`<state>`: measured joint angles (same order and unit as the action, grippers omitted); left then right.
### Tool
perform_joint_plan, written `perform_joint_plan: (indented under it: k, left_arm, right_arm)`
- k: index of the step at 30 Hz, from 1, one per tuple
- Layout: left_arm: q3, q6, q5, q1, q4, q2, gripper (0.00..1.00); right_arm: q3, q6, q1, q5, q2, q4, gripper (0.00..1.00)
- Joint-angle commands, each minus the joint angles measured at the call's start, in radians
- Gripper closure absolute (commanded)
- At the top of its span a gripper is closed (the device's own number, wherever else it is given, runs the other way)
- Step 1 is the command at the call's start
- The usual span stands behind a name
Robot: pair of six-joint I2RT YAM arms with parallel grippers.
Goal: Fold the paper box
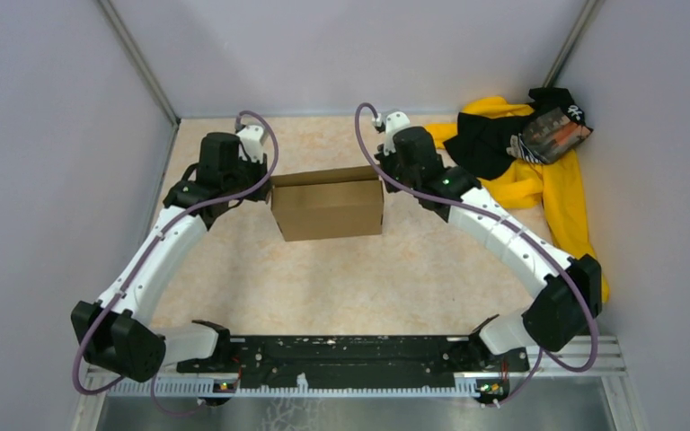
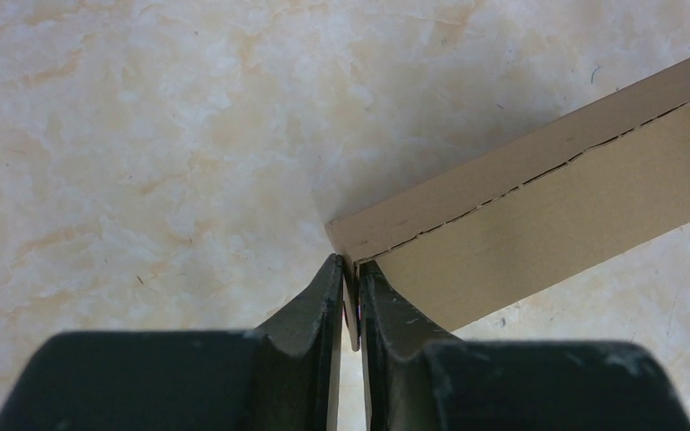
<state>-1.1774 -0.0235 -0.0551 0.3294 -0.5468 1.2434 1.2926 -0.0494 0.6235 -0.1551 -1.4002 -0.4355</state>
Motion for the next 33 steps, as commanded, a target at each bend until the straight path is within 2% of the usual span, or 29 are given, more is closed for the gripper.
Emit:
perform_joint_plan:
  k: [1, 33]
  left_arm:
    - [-0.036, -0.032, -0.047, -0.004, -0.016, 0.014, 0.83]
    - [-0.068, -0.102, -0.078, -0.004, -0.027, 0.049, 0.85]
  right_arm:
    - [0.086, -0.032, -0.004, 0.005, -0.015, -0.011, 1.00]
    - [0.317, -0.159, 0.008, 0.021, -0.155, -0.242, 1.00]
